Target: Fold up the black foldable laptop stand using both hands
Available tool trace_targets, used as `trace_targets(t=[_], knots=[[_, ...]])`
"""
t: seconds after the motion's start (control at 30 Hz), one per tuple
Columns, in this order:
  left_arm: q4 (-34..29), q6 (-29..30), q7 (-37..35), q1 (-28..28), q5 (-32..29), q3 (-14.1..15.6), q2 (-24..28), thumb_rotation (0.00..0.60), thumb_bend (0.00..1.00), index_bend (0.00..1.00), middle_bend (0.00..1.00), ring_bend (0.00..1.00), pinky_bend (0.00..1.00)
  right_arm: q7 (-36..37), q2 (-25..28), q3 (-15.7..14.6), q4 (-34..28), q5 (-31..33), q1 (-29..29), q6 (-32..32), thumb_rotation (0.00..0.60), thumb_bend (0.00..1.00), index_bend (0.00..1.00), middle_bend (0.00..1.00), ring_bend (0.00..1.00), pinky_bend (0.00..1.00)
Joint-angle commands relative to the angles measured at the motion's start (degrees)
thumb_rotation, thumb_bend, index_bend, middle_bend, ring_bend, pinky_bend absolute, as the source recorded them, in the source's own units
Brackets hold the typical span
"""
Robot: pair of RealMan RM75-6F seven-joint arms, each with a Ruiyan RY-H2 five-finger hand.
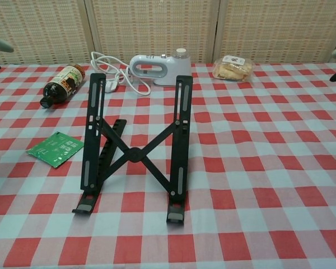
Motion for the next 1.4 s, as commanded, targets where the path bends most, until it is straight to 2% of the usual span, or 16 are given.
trace_targets(t=[0.03, 0.13, 0.17, 0.3, 0.43, 0.6, 0.73, 0.83, 0.9, 1.2, 1.4], knots=[[2.0, -3.4, -4.7, -3.4, -1.5, -1.5, -2.2, 0.6, 0.29, 0.17, 0.12, 0.21, 0.24, 5.4, -1.4, 0.6, -1.0, 0.8, 3.8, -4.8, 0.6, 0.0, 0.07, 0.18, 0.07, 0.15], [4.5, -4.5, -10.2, -5.5, -1.1, -2.2, -4.3, 0.589, 0.27, 0.21, 0.16, 0.23, 0.27, 10.7, -2.6, 1.2, -1.7, 2.3, 6.5, -8.6, 0.6, 0.0, 0.07, 0.16, 0.04, 0.12], [5.5, -5.0, -11.8, -6.3, -1.2, -2.4, -5.1, 0.556, 0.27, 0.22, 0.17, 0.24, 0.29, 13.2, -3.3, 1.6, -2.0, 2.9, 7.5, -9.8, 0.6, 0.0, 0.06, 0.15, 0.03, 0.11], [8.0, -6.7, -16.5, -8.4, -1.9, -2.9, -7.4, 0.338, 0.25, 0.22, 0.17, 0.26, 0.32, 22.0, -5.0, 2.9, -2.3, 5.2, 10.4, -13.7, 0.6, 0.0, 0.01, 0.11, 0.0, 0.07], [9.6, -8.5, -21.0, -10.4, -2.2, -3.1, -8.9, 0.254, 0.24, 0.22, 0.18, 0.26, 0.33, 26.7, -7.1, 4.1, -0.9, 7.1, 13.0, -16.7, 0.6, 0.0, 0.0, 0.1, 0.0, 0.07], [11.4, -11.2, -25.2, -12.7, -3.3, -3.2, -10.6, 0.222, 0.24, 0.21, 0.18, 0.26, 0.34, 32.1, -9.8, 5.5, 1.2, 9.2, 15.6, -19.7, 0.6, 0.0, 0.0, 0.1, 0.0, 0.07], [12.9, -12.5, -28.7, -14.2, -4.3, -3.6, -12.4, 0.223, 0.24, 0.21, 0.18, 0.27, 0.37, 36.6, -11.9, 6.5, 3.4, 10.3, 17.7, -22.4, 0.6, 0.0, 0.0, 0.1, 0.0, 0.07], [14.0, -14.0, -30.9, -15.2, -5.5, -3.9, -13.7, 0.286, 0.24, 0.21, 0.18, 0.28, 0.38, 39.1, -13.4, 7.0, 5.2, 10.8, 19.1, -24.0, 0.6, 0.0, 0.0, 0.11, 0.0, 0.07], [14.5, -14.7, -32.5, -15.6, -6.2, -4.1, -14.4, 0.299, 0.24, 0.22, 0.19, 0.28, 0.39, 40.2, -14.3, 7.2, 6.3, 10.9, 19.8, -24.7, 0.6, 0.0, 0.0, 0.11, 0.0, 0.07], [16.3, -17.8, -38.4, -17.7, -7.2, -3.8, -17.4, 0.26, 0.24, 0.23, 0.2, 0.29, 0.41, 43.1, -18.4, 7.7, 11.3, 11.6, 22.1, -26.6, 0.6, 0.0, 0.0, 0.12, 0.0, 0.07], [17.3, -19.2, -39.4, -18.8, -7.3, -3.4, -19.2, 0.259, 0.24, 0.26, 0.24, 0.32, 0.43, 46.3, -20.6, 8.6, 13.7, 12.4, 23.9, -28.5, 0.6, 0.0, 0.0, 0.12, 0.0, 0.07]])
